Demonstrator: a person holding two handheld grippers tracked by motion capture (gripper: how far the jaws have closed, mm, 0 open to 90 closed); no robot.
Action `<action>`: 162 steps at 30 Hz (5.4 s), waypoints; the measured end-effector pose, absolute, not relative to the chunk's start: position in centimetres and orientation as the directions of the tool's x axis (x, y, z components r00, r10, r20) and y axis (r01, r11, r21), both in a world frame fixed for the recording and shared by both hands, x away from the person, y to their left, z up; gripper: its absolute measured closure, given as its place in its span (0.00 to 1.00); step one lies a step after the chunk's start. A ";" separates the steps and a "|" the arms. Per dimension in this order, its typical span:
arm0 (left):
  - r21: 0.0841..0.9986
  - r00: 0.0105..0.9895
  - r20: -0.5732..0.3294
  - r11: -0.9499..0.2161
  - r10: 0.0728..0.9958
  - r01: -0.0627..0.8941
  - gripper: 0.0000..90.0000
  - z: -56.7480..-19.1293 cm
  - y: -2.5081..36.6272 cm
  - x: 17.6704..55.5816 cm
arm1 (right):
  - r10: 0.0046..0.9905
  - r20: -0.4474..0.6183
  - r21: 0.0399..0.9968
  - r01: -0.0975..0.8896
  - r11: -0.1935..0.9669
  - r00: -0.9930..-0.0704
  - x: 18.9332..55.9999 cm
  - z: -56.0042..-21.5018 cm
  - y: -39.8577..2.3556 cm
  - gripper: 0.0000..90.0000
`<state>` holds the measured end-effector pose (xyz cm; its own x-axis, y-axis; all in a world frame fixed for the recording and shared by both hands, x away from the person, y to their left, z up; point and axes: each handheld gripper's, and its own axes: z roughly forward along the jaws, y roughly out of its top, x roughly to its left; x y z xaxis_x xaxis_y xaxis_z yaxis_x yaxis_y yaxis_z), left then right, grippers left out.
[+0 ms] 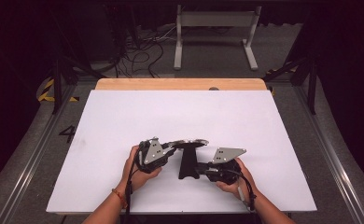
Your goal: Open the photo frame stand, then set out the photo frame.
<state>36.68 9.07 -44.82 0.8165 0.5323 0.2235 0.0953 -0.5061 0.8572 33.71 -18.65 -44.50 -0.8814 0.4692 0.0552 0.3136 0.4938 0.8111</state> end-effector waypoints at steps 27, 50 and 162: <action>0.859 0.830 0.185 -0.496 0.526 0.124 0.35 -43.6 12.1 36.1 | 0.521 0.013 0.825 0.304 0.477 -0.853 33.2 -43.2 -19.8 0.60; 0.868 0.820 0.133 -0.465 0.556 0.175 0.29 -44.0 7.8 38.1 | 0.491 0.124 0.798 0.381 0.467 -0.862 33.1 -45.4 -17.7 0.54; 0.803 0.805 0.281 -0.587 0.522 0.101 0.76 -44.8 5.9 36.8 | 0.722 -0.003 0.804 0.428 0.413 -0.692 32.1 -45.1 -15.3 0.29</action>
<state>36.81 5.87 -44.79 0.8054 0.5221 0.2806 0.1010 -0.5874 0.8029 32.14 -15.34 -45.10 -0.6919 0.7220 -0.0028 0.4279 0.4131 0.8039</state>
